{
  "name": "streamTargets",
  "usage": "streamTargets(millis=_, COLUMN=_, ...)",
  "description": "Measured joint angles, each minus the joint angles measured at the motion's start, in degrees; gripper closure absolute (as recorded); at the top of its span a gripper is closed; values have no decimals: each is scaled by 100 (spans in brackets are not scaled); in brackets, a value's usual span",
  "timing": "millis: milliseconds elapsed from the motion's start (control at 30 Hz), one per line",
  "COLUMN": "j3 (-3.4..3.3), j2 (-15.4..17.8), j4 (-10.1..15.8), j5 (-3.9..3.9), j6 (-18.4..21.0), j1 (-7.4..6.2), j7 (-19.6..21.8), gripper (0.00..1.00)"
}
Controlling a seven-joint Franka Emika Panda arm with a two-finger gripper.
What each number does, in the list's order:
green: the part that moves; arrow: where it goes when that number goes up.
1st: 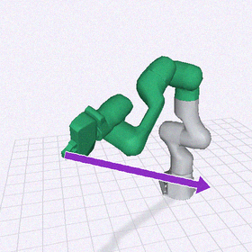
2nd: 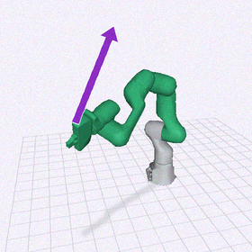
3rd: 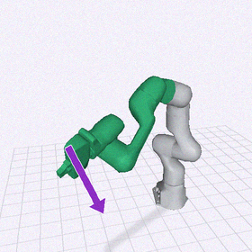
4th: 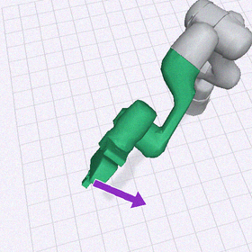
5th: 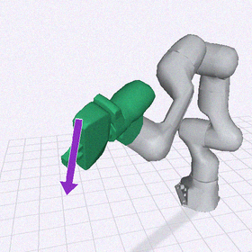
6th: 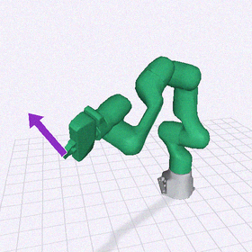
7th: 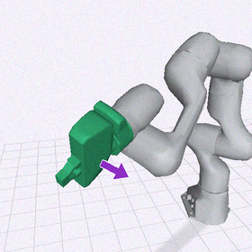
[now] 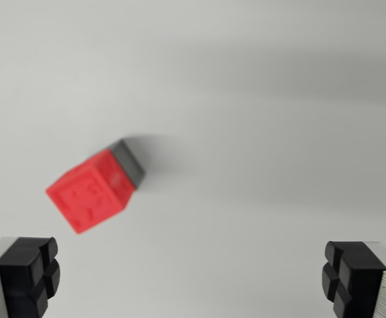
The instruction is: Destack cube
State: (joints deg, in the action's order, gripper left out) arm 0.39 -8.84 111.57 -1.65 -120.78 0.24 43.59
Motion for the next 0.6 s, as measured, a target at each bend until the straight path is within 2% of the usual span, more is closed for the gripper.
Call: streamTargets(millis=600, j3=149, j2=94, j4=573, j5=43, j6=-452, j1=-148, j7=-498, gripper=0)
